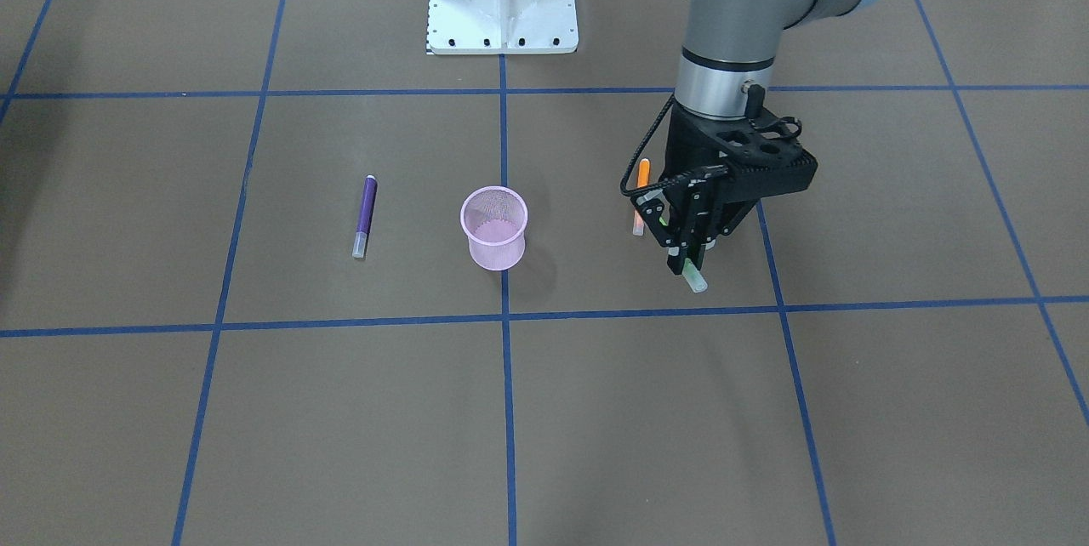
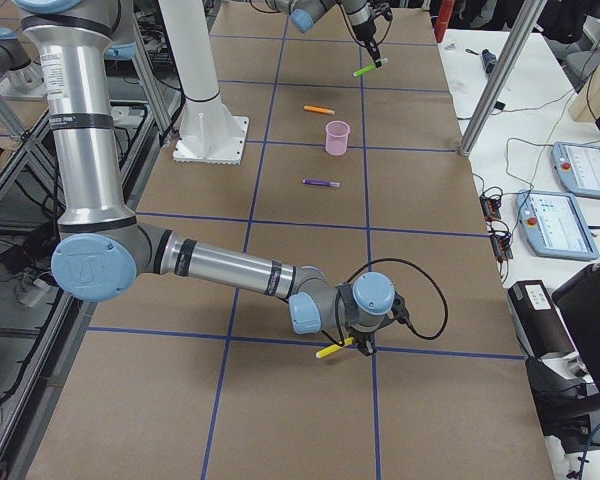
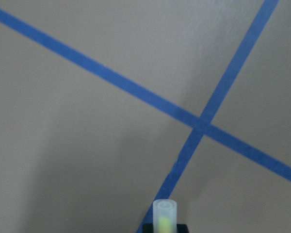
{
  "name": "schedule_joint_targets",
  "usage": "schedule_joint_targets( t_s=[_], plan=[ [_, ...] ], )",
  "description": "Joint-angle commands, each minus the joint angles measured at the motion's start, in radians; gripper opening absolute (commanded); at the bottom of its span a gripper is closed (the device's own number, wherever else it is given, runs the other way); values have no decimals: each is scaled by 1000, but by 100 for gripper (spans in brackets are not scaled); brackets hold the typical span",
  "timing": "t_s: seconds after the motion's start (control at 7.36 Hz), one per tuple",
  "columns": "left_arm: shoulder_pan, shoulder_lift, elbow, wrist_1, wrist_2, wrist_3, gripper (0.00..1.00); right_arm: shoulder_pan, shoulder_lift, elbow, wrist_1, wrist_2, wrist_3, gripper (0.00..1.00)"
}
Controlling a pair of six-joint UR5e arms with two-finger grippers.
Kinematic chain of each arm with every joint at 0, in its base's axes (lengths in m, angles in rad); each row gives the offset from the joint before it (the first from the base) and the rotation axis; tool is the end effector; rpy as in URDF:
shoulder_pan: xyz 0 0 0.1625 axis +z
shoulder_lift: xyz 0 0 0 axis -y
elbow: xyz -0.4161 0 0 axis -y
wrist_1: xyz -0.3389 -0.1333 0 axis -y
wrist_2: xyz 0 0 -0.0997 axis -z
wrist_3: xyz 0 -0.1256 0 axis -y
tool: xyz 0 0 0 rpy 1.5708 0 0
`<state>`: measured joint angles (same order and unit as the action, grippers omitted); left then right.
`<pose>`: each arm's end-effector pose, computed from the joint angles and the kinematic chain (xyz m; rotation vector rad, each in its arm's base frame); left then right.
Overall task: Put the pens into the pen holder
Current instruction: 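Swing the left gripper with the green marker over the pink cup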
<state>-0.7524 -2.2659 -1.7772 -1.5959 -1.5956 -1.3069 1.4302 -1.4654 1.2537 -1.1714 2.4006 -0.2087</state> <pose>0.3761 -0.5304 0.2120 0.4346 0.8280 -0.4413 -0.0283 -0.4897 0.7122 0.2063 -0.8267 -0.4059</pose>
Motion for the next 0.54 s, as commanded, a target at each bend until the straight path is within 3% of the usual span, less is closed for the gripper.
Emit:
schedule_joint_targets(
  t_s=[0.0,0.14,0.41],
  plan=[
    [94,-38,4,-13,199,-75,0,33,74,38,-172,3,0,0],
    [122,-62,4,-12,238,-101,0,36,82,41,-194,-1,-1,0],
    [230,-121,45,-12,400,-126,0,39,83,41,-195,0,0,0]
  ],
)
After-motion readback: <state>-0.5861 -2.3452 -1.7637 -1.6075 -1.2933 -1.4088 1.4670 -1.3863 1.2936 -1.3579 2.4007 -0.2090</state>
